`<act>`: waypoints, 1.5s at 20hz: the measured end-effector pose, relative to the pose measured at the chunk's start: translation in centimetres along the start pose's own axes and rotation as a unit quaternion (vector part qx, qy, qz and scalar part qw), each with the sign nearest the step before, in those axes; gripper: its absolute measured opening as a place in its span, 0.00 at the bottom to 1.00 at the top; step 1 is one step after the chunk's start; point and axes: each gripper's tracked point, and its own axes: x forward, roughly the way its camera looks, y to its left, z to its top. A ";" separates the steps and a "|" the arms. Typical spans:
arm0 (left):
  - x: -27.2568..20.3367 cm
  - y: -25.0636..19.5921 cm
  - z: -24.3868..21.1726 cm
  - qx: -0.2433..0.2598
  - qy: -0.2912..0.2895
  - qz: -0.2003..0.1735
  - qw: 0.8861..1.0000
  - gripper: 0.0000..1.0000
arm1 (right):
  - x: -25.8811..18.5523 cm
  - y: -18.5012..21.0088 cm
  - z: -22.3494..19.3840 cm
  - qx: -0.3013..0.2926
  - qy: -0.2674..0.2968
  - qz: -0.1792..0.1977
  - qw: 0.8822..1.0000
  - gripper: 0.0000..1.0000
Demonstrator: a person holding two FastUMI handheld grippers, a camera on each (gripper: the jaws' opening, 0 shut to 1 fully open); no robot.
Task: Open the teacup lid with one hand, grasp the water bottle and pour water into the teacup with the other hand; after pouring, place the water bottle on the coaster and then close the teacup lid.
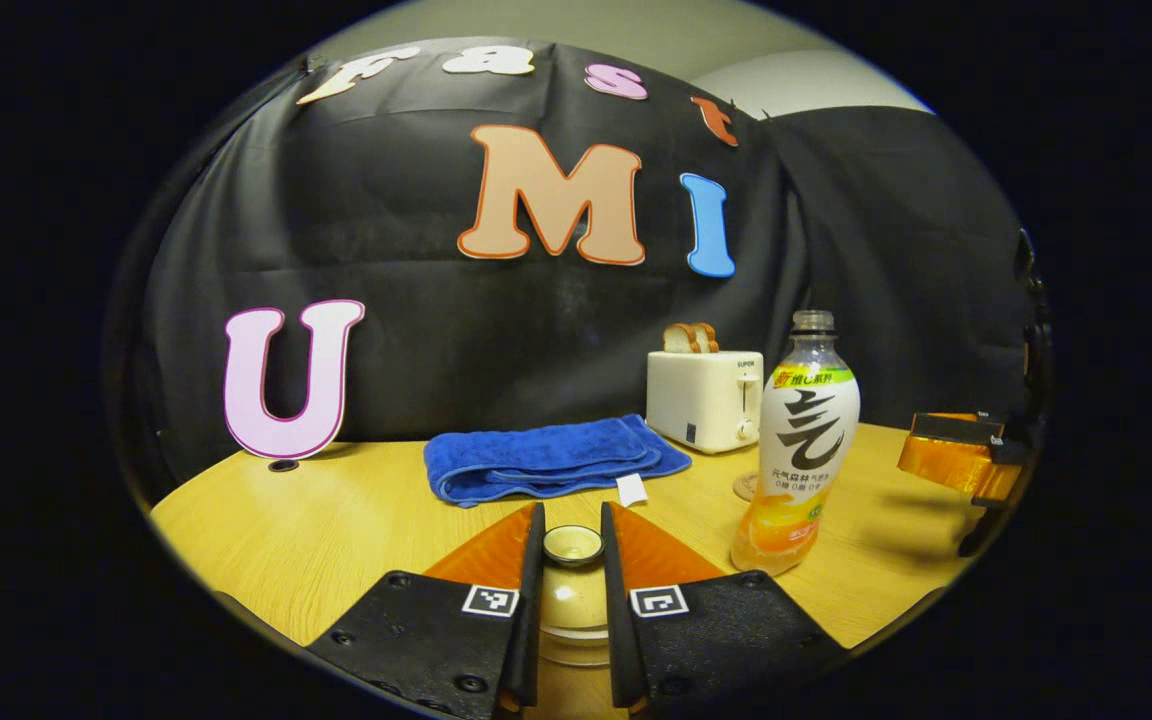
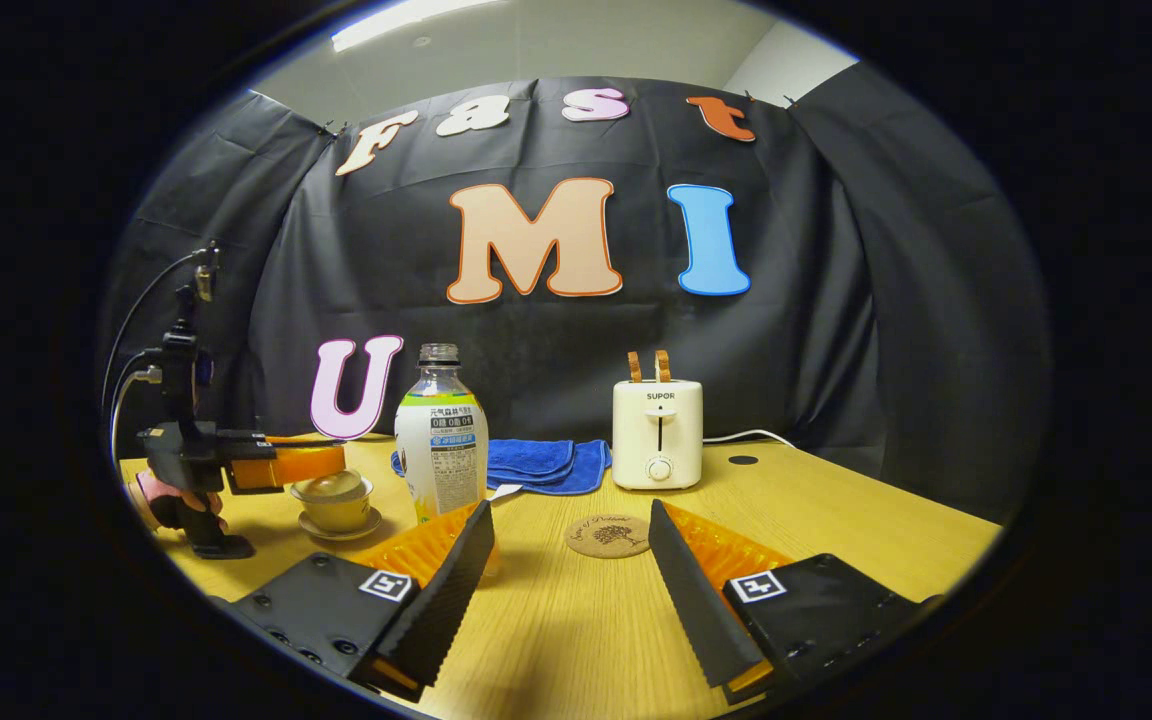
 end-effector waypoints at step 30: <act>-11.5 10.0 0.3 0.009 -0.016 0.187 0.982 0.24 | 8.5 11.3 -3.9 -0.017 0.099 0.143 0.985 0.98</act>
